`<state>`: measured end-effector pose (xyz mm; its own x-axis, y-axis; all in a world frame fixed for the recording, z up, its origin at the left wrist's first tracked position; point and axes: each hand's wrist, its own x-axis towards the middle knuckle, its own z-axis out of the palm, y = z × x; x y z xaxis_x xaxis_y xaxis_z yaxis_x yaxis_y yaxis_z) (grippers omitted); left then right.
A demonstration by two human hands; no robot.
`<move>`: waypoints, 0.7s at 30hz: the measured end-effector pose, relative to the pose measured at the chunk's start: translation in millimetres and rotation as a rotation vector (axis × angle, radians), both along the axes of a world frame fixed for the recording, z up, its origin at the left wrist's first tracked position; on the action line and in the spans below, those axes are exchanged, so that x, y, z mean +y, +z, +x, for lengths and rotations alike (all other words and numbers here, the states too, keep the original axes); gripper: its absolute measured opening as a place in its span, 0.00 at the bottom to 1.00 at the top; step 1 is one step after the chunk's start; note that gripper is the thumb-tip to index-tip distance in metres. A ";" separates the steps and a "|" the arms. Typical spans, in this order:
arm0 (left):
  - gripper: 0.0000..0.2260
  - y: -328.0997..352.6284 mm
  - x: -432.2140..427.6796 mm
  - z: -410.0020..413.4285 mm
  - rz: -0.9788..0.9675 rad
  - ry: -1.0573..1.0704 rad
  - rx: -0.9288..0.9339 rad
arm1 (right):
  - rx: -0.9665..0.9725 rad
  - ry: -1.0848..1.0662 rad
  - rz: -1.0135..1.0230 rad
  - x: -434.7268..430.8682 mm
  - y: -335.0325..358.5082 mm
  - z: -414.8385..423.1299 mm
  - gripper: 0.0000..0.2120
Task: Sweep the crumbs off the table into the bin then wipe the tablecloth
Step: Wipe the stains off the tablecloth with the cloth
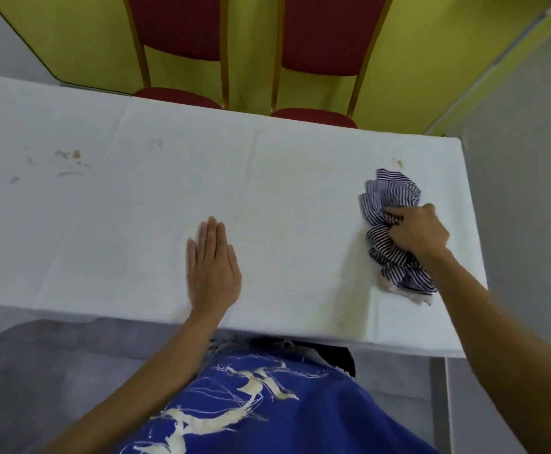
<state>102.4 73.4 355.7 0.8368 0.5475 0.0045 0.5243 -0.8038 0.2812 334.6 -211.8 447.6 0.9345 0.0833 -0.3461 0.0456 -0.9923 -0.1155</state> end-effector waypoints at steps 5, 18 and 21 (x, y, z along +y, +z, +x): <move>0.25 -0.2 -0.5 -0.7 0.005 0.025 0.007 | -0.041 0.084 0.388 64.7 4.1 -39.6 0.24; 0.25 -0.8 3.2 -6.4 -0.007 0.000 -0.023 | -0.074 0.010 0.220 34.4 -29.0 -136.6 0.31; 0.25 -2.8 6.0 -4.0 -0.032 -0.007 -0.003 | -0.092 -0.212 0.108 -48.6 -25.4 -115.4 0.29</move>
<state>98.4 79.4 352.9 0.8406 0.5415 -0.0108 0.5179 -0.7979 0.3085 219.2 -260.3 422.1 0.9621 -0.0857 -0.2590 -0.1468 -0.9629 -0.2266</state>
